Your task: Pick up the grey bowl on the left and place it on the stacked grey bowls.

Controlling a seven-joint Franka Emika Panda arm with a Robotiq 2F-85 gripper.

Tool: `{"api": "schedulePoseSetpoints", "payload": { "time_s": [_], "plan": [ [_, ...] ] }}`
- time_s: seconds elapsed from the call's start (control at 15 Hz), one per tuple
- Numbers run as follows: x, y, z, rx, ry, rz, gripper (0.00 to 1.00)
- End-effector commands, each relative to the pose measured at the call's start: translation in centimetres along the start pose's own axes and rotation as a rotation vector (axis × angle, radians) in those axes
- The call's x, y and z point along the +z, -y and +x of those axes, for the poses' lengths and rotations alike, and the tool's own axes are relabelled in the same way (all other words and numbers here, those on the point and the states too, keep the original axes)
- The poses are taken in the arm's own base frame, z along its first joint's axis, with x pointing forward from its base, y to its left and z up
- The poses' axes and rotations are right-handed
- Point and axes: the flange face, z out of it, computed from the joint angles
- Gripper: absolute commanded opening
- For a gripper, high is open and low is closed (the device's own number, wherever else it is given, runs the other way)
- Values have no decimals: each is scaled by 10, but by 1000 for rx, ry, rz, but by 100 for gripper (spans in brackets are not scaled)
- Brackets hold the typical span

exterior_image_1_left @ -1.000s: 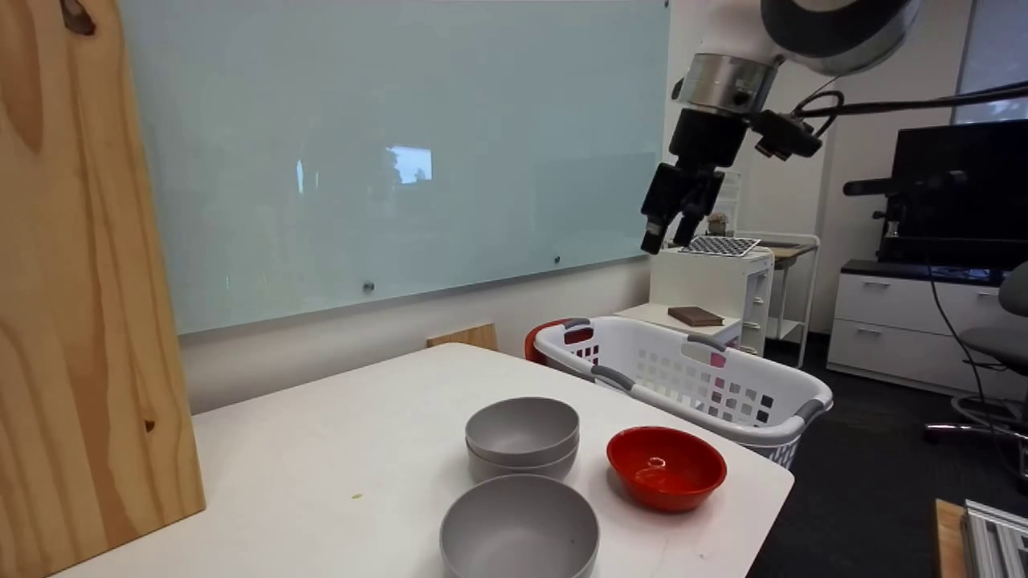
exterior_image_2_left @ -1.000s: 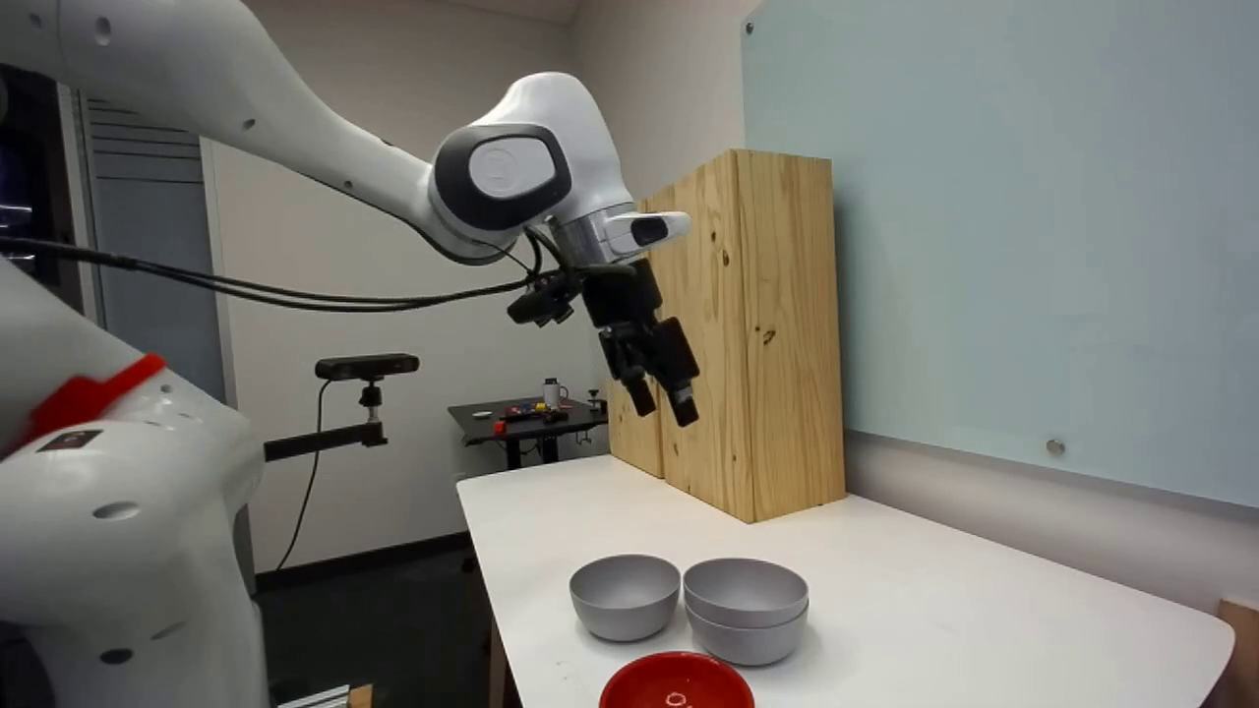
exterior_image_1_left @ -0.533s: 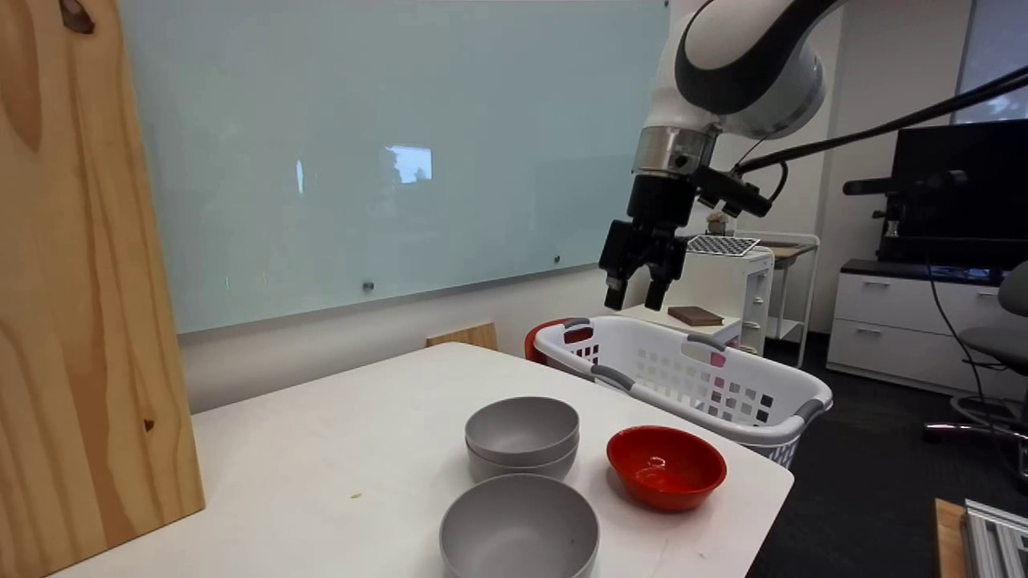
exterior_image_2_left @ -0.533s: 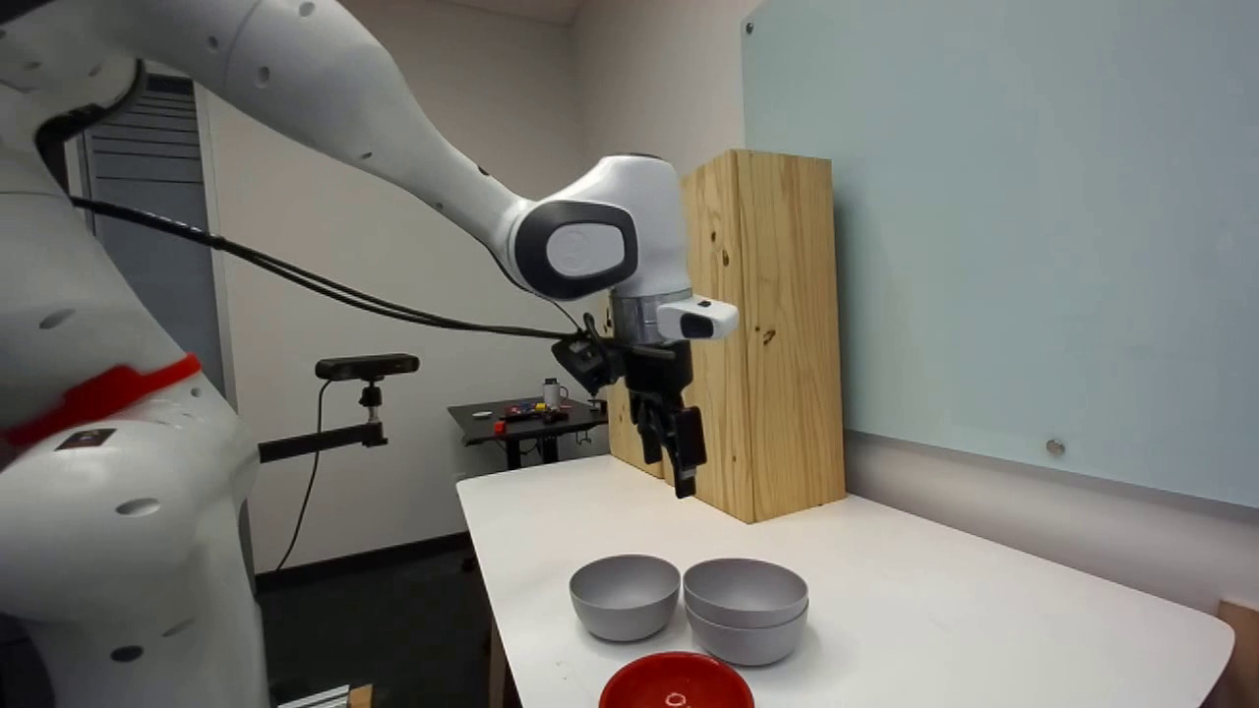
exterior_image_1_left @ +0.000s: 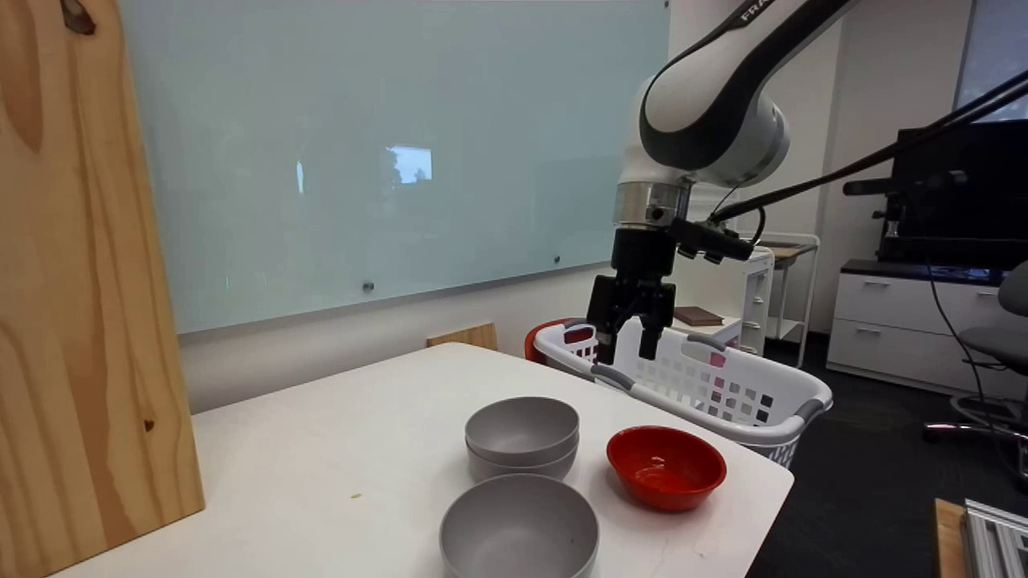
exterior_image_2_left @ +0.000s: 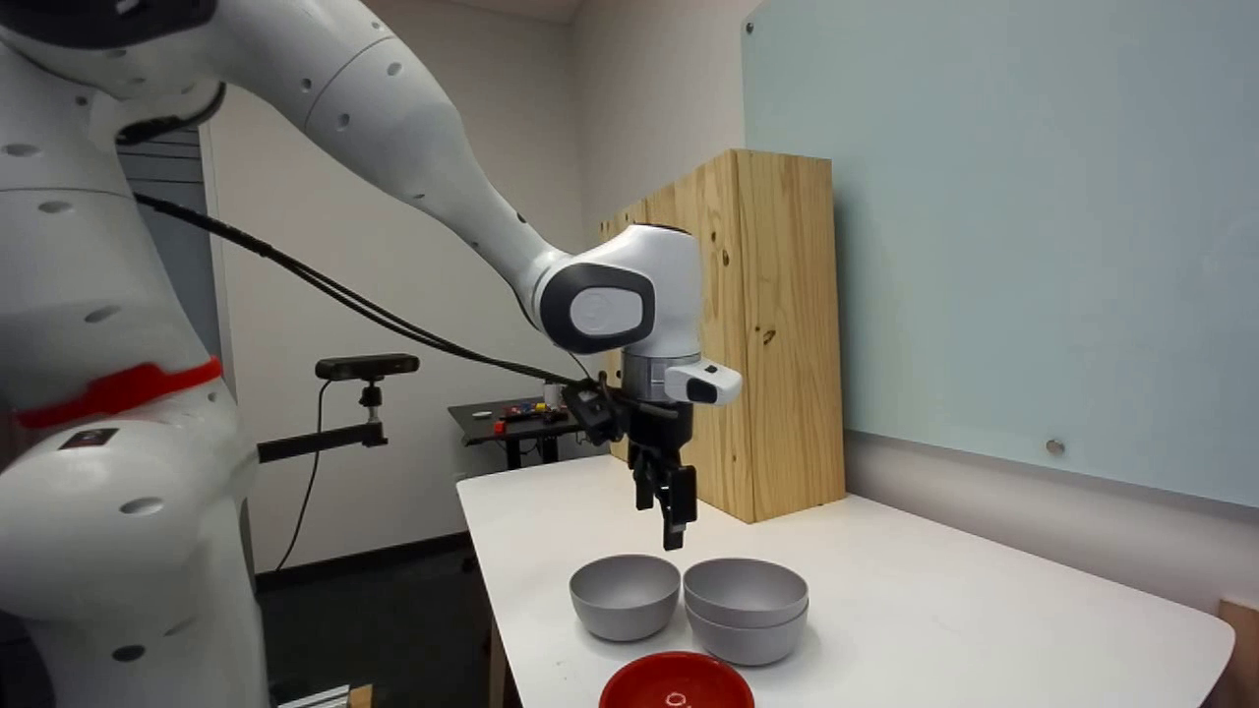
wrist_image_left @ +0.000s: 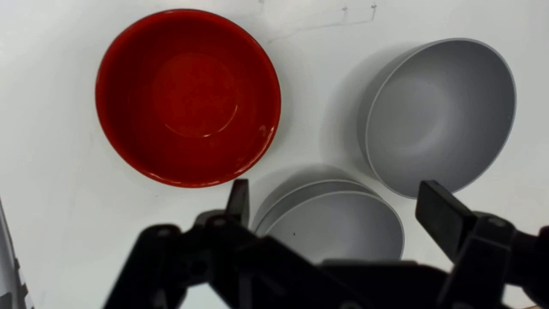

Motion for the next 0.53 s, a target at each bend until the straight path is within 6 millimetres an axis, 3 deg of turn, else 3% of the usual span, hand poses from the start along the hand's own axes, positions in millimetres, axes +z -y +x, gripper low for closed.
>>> {"api": "schedulePoseSetpoints", "payload": {
  "time_s": [0.0,0.47],
  "plan": [
    [41,-10,1,-12,39,-8,100],
    [90,-13,2,-30,141,89,100]
  ]
}}
